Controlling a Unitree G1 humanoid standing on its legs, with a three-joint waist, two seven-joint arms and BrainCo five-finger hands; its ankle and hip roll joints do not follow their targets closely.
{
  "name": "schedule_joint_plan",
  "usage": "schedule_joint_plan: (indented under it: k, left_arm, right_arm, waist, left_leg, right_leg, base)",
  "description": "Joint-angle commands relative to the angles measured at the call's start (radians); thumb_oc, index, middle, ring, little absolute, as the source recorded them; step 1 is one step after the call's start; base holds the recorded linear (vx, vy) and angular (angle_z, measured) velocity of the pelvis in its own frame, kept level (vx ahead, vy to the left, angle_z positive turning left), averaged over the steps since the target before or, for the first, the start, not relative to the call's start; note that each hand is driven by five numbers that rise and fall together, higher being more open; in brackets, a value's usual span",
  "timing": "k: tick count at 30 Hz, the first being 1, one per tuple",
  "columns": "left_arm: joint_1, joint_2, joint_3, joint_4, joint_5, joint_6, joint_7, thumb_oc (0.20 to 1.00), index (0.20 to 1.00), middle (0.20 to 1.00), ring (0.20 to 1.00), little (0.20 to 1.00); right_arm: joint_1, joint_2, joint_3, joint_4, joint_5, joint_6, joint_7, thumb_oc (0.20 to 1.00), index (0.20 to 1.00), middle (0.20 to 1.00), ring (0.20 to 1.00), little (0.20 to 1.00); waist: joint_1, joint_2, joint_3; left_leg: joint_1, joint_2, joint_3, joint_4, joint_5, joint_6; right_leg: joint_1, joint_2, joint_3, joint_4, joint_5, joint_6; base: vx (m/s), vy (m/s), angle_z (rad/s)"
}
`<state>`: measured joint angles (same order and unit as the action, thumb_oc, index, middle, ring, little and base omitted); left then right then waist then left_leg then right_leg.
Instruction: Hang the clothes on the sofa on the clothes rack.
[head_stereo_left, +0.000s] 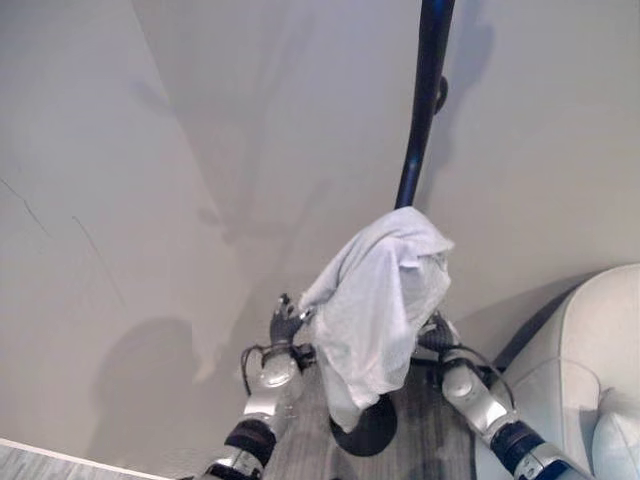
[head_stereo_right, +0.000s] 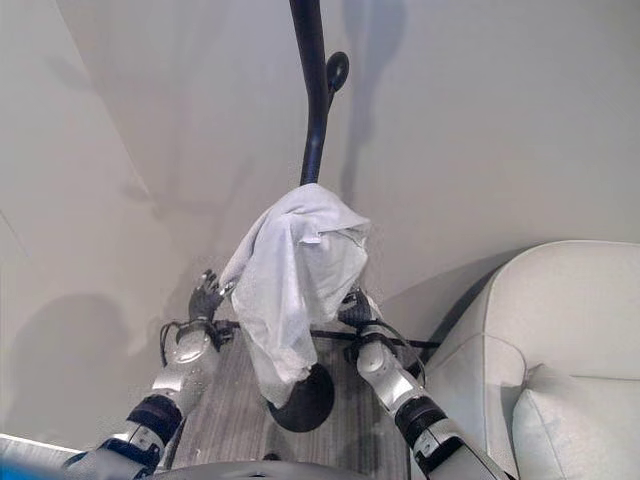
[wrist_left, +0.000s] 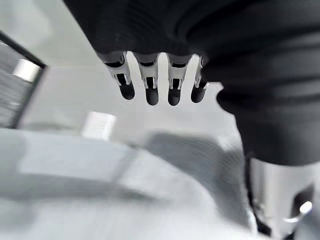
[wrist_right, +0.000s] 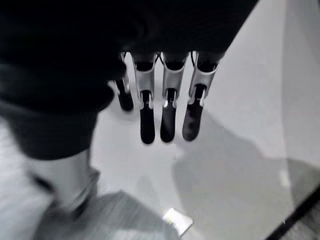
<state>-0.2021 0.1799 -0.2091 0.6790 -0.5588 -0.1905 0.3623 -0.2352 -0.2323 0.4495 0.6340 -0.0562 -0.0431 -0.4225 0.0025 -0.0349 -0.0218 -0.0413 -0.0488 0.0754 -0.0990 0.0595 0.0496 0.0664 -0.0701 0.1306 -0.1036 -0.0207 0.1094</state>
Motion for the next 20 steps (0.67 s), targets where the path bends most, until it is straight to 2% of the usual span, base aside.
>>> schedule_joint_plan:
  k: [1, 4, 7, 9, 11, 12, 13, 15, 16, 17, 19, 20]
  left_arm:
    - [-0.009, 0.022, 0.059, 0.105, 0.012, -0.055, 0.008, 1.0, 1.0, 1.0, 1.0, 1.0]
    - [0.019, 0.017, 0.097, 0.155, 0.012, -0.07, 0.014, 1.0, 1.0, 1.0, 1.0, 1.0]
    - [0.063, -0.009, 0.204, 0.245, -0.097, -0.099, 0.027, 1.0, 1.0, 1.0, 1.0, 1.0]
    - [0.082, -0.025, 0.253, 0.31, -0.151, -0.101, 0.029, 1.0, 1.0, 1.0, 1.0, 1.0]
    - [0.109, -0.043, 0.286, 0.411, -0.198, -0.069, 0.001, 1.0, 1.0, 1.0, 1.0, 1.0]
    - [0.113, -0.044, 0.308, 0.512, -0.216, -0.036, -0.031, 1.0, 1.0, 1.0, 1.0, 1.0]
    - [0.114, -0.04, 0.316, 0.569, -0.209, -0.017, -0.049, 1.0, 1.0, 1.0, 1.0, 1.0]
    - [0.108, -0.04, 0.317, 0.602, -0.21, -0.001, -0.069, 1.0, 1.0, 1.0, 1.0, 1.0]
    - [0.115, -0.046, 0.297, 0.654, -0.19, 0.029, -0.123, 1.0, 1.0, 1.0, 1.0, 1.0]
    - [0.112, -0.045, 0.297, 0.657, -0.191, 0.028, -0.125, 1.0, 1.0, 1.0, 1.0, 1.0]
    - [0.112, -0.051, 0.246, 0.728, -0.109, 0.082, -0.213, 1.0, 1.0, 1.0, 1.0, 1.0]
    - [0.11, -0.051, 0.245, 0.73, -0.109, 0.081, -0.215, 1.0, 1.0, 1.0, 1.0, 1.0]
  right_arm:
    - [0.031, -0.007, -0.055, 0.027, 0.09, -0.049, -0.006, 1.0, 1.0, 1.0, 1.0, 1.0]
    - [0.073, 0.012, -0.08, 0.039, 0.106, -0.063, -0.024, 1.0, 1.0, 1.0, 1.0, 1.0]
    - [0.139, 0.072, -0.201, 0.049, 0.231, -0.1, -0.136, 1.0, 1.0, 1.0, 1.0, 1.0]
    - [0.167, 0.103, -0.244, 0.058, 0.296, -0.114, -0.153, 1.0, 1.0, 1.0, 1.0, 1.0]
    - [0.192, 0.159, -0.288, 0.12, 0.516, -0.153, -0.122, 1.0, 1.0, 1.0, 1.0, 1.0]
    - [0.199, 0.186, -0.303, 0.199, 0.655, -0.154, -0.067, 1.0, 1.0, 1.0, 1.0, 1.0]
    - [0.196, 0.199, -0.308, 0.266, 0.721, -0.149, -0.031, 1.0, 1.0, 1.0, 1.0, 1.0]
    - [0.185, 0.206, -0.312, 0.339, 0.783, -0.136, 0.014, 1.0, 1.0, 1.0, 1.0, 1.0]
    - [0.175, 0.22, -0.339, 0.495, 0.912, -0.099, 0.091, 1.0, 1.0, 1.0, 1.0, 1.0]
    - [0.169, 0.219, -0.341, 0.503, 0.914, -0.1, 0.098, 1.0, 1.0, 1.0, 1.0, 1.0]
    - [0.153, 0.215, -0.414, 0.688, 1.013, -0.054, 0.161, 1.0, 1.0, 1.0, 1.0, 1.0]
    - [0.149, 0.213, -0.417, 0.694, 1.014, -0.054, 0.166, 1.0, 1.0, 1.0, 1.0, 1.0]
  waist:
    - [0.039, 0.008, -0.046]
    - [0.042, 0.007, -0.049]
    - [0.041, 0.015, -0.053]
    - [0.039, 0.016, -0.053]
    - [0.038, 0.019, -0.054]
    - [0.04, 0.018, -0.054]
    - [0.042, 0.016, -0.054]
    - [0.044, 0.014, -0.052]
    - [0.048, 0.013, -0.052]
    - [0.049, 0.013, -0.051]
    - [0.046, 0.016, -0.051]
    - [0.047, 0.016, -0.051]
  left_leg:
    - [-0.013, 0.095, -0.005, 0.012, -0.021, -0.108]
    - [-0.009, 0.094, -0.004, 0.012, -0.023, -0.108]
    - [0.0, 0.091, 0.001, 0.012, -0.026, -0.108]
    - [0.004, 0.089, 0.001, 0.012, -0.029, -0.108]
    - [0.006, 0.088, 0.004, 0.012, -0.031, -0.109]
    - [0.007, 0.086, 0.006, 0.012, -0.033, -0.11]
    - [0.008, 0.086, 0.008, 0.012, -0.034, -0.111]
    - [0.007, 0.086, 0.01, 0.012, -0.034, -0.112]
    - [0.004, 0.085, 0.011, 0.012, -0.035, -0.113]
    - [0.004, 0.085, 0.011, 0.012, -0.036, -0.113]
    - [0.001, 0.086, 0.011, 0.012, -0.035, -0.115]
    - [0.0, 0.086, 0.011, 0.012, -0.035, -0.115]
  right_leg:
    - [0.046, -0.035, -0.029, 0.016, -0.064, 0.055]
    - [0.052, -0.037, -0.036, 0.016, -0.067, 0.056]
    - [0.06, -0.04, -0.045, 0.016, -0.071, 0.056]
    - [0.063, -0.042, -0.048, 0.016, -0.073, 0.057]
    - [0.062, -0.045, -0.05, 0.016, -0.071, 0.057]
    - [0.063, -0.045, -0.051, 0.016, -0.072, 0.056]
    - [0.064, -0.046, -0.053, 0.016, -0.072, 0.056]
    - [0.065, -0.046, -0.055, 0.016, -0.072, 0.056]
    - [0.066, -0.045, -0.057, 0.016, -0.072, 0.055]
    - [0.066, -0.045, -0.057, 0.016, -0.073, 0.055]
    - [0.065, -0.043, -0.06, 0.016, -0.073, 0.055]
    - [0.064, -0.043, -0.061, 0.016, -0.073, 0.055]
  base:
    - [0.0, 0.0, 0.0]
    - [0.01, -0.002, 0.01]
    - [0.04, 0.009, 0.02]
    - [0.02, 0.007, 0.0]
    - [0.0, 0.0, 0.0]
    - [0.0, 0.0, 0.0]
    - [0.0, 0.0, 0.0]
    - [0.0, 0.0, 0.0]
    - [0.0, 0.0, 0.0]
    - [0.01, 0.021, 0.03]
    - [0.0, 0.0, 0.0]
    - [0.0, 0.0, 0.0]
